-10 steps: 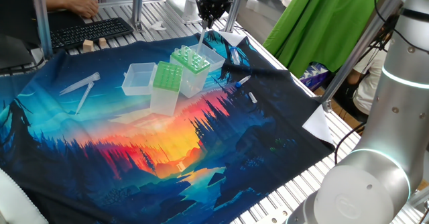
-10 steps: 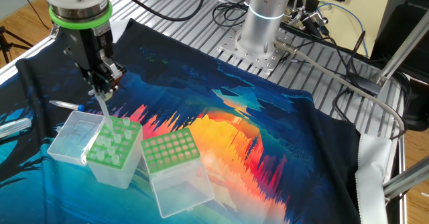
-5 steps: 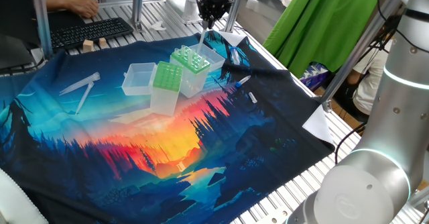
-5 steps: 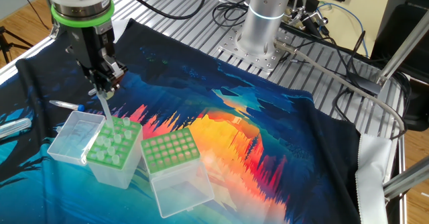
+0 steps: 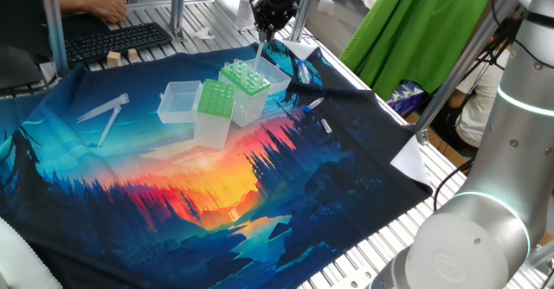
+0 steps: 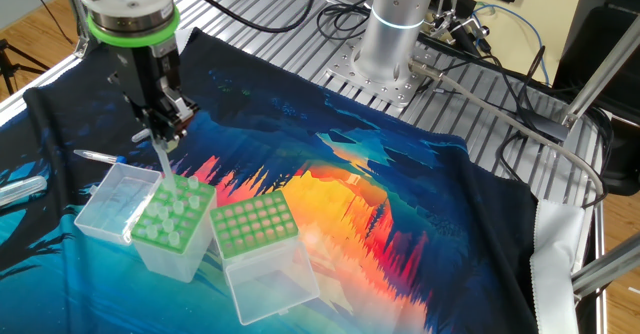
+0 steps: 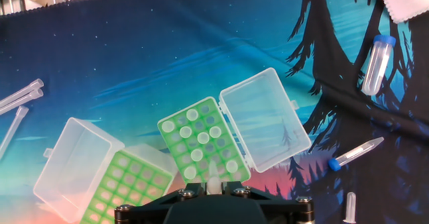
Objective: Transfer all large pipette tips from one holder to another
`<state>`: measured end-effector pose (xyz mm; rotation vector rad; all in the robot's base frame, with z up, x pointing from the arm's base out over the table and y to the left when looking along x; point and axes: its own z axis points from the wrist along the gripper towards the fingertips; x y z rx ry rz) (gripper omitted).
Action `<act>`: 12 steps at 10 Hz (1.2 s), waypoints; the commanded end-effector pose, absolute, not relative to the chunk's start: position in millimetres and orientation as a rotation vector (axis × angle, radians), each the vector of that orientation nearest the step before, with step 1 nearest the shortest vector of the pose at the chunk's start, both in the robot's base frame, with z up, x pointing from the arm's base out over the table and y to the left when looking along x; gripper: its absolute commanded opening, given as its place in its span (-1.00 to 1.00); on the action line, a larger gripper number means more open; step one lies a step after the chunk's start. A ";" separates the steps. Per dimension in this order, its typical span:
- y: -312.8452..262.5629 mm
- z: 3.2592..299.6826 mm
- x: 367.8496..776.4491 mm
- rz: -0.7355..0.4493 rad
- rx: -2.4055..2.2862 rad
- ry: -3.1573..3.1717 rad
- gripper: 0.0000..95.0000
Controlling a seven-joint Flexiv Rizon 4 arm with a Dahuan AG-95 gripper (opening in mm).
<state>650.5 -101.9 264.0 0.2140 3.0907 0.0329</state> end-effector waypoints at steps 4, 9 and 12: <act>-102.3 255.7 657.5 0.033 0.210 3.088 -1.00; -99.6 244.2 656.9 0.028 0.234 3.080 -1.00; -96.8 239.8 655.7 -0.012 0.254 3.089 -1.00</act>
